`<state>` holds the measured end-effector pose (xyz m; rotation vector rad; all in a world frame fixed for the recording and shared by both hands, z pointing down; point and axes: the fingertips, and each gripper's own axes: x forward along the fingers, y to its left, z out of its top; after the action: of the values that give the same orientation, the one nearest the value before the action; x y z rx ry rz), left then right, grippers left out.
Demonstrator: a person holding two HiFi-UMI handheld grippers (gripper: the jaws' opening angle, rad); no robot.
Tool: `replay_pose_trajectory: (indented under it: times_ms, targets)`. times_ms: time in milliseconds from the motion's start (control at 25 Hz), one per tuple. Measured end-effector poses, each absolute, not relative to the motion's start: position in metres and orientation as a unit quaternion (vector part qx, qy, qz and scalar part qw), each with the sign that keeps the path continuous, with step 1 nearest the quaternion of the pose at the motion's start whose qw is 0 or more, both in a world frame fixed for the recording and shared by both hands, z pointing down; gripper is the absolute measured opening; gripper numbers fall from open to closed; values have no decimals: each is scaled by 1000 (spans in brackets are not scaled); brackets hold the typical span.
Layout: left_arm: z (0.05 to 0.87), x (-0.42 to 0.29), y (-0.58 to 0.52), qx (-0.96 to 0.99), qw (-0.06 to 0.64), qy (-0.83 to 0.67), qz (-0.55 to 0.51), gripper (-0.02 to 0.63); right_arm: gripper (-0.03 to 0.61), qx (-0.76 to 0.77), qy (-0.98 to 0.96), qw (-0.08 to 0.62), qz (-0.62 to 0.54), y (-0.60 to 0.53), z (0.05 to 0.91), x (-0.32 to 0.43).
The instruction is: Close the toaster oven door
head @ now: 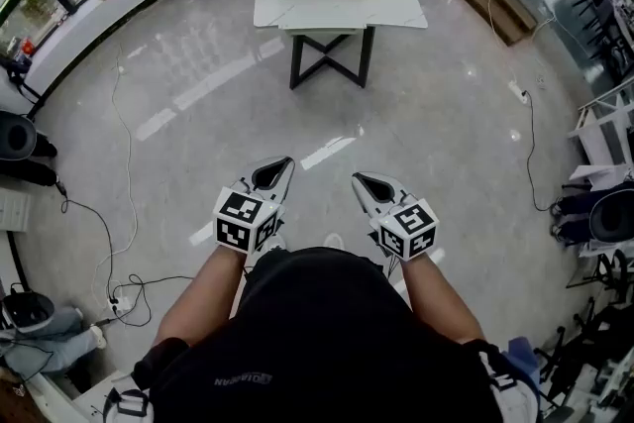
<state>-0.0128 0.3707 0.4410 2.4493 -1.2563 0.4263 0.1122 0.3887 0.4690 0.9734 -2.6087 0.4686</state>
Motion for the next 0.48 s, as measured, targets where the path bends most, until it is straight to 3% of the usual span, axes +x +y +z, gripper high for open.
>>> replay_pose_trajectory:
  times_ms: [480]
  targets:
    - [444, -1, 373, 863, 182, -446, 152, 3, 2, 334, -915, 144, 175, 388, 465, 122]
